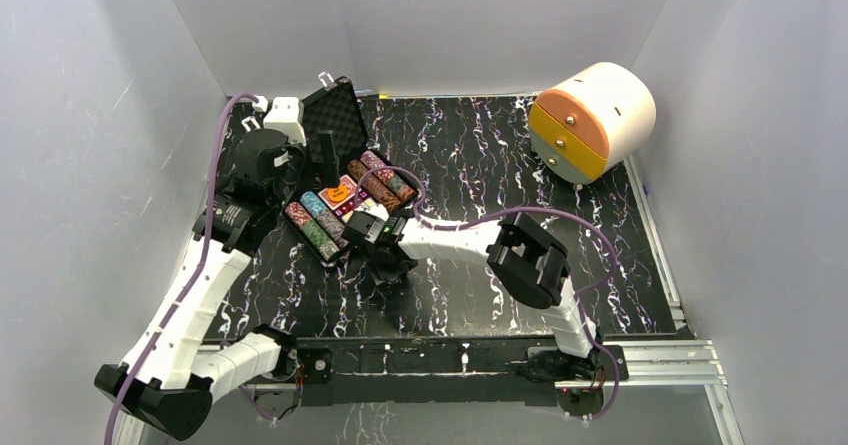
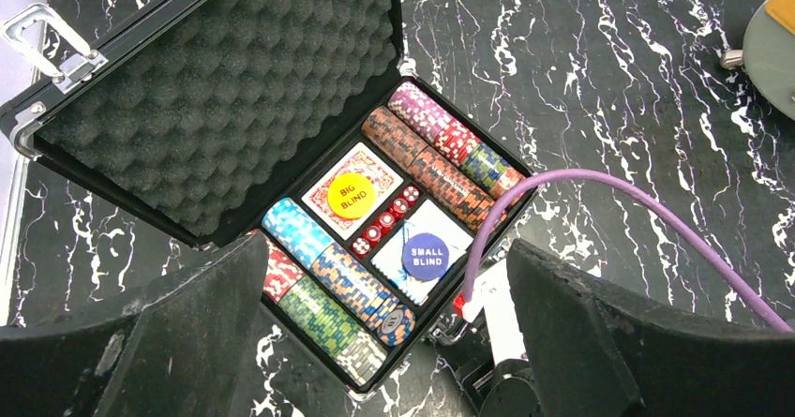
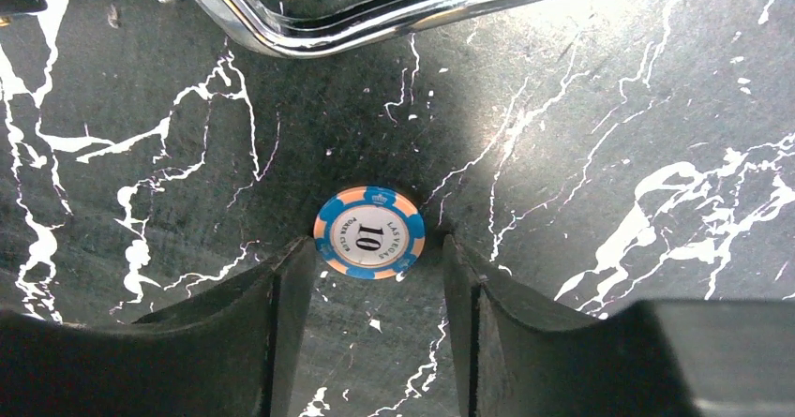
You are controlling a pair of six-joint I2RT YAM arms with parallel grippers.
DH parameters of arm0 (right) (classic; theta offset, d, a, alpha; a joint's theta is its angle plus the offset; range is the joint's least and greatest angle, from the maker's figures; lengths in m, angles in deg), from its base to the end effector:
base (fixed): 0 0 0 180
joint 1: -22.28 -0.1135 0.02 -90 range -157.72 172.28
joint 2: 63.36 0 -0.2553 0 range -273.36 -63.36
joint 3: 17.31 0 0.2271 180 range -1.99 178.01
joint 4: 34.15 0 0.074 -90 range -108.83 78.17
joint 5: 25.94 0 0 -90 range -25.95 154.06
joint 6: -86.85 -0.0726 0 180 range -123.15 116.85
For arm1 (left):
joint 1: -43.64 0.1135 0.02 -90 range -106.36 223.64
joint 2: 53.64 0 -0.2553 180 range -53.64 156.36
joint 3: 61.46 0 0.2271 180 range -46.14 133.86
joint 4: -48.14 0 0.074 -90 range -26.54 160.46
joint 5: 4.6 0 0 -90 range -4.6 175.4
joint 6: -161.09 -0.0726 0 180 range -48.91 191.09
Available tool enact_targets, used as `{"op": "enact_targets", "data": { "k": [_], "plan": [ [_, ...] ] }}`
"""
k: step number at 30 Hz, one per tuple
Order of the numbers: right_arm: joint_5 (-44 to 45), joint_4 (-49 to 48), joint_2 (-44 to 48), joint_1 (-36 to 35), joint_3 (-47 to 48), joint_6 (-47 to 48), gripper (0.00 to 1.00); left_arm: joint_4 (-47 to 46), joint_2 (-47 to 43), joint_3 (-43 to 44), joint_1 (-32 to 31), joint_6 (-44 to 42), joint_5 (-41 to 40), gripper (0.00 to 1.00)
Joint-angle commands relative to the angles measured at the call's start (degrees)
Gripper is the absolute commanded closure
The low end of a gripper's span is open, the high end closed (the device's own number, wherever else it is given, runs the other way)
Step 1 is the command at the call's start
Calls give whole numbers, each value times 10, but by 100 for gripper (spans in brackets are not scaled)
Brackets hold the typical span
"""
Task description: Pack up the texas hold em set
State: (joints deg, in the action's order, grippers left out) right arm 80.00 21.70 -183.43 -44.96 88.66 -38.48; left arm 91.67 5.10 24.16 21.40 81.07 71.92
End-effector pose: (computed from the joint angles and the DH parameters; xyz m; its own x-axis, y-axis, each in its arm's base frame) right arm 0.1799 0.3773 0.1440 -0.7882 -0.4414 -0.4289 -0.4835 0.8753 -0.0122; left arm 0.2180 -0.0709 0.3930 -0.2892 -0.0638 -0.9552 0.1129 0.9885 -0.1003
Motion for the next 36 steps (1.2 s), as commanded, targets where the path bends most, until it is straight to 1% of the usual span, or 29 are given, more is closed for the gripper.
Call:
{"op": "enact_targets", "data": {
  "k": [1,4,8,9,12,15,22,25,28,31,33,36],
  "plan": [
    [16,14,-32,1,12,9,41,-37,-31,-9,2,-4,-3,2],
    [10,7,-39,2,17,13,39,-36,-29,-9,2,-4,-1,2],
    [2,-7,-44,8,20,14,39,-33,-27,-10,2,-1,-1,2],
    [-2,-7,-46,10,20,13,40,-33,-26,-9,2,0,0,2],
    [-6,-7,-45,12,16,8,49,-30,-27,-9,2,1,3,2],
    [4,-1,-37,11,11,0,55,-26,-27,-9,2,1,6,2],
    [38,-25,31,20,-33,-33,56,-17,-29,-34,2,28,35,2],
    [36,-58,83,37,-79,-56,55,-16,-32,-67,2,56,74,2],
    [27,-93,134,61,-132,-82,55,-34,-31,-116,2,81,150,2],
    [-1,-131,190,98,-189,-118,55,-84,-31,-179,1,92,241,2],
    [-23,-159,228,122,-233,-144,55,-137,-36,-224,1,93,305,2],
    [-50,-198,271,153,-275,-183,55,-209,-45,-284,0,101,366,6]
  ]
}}
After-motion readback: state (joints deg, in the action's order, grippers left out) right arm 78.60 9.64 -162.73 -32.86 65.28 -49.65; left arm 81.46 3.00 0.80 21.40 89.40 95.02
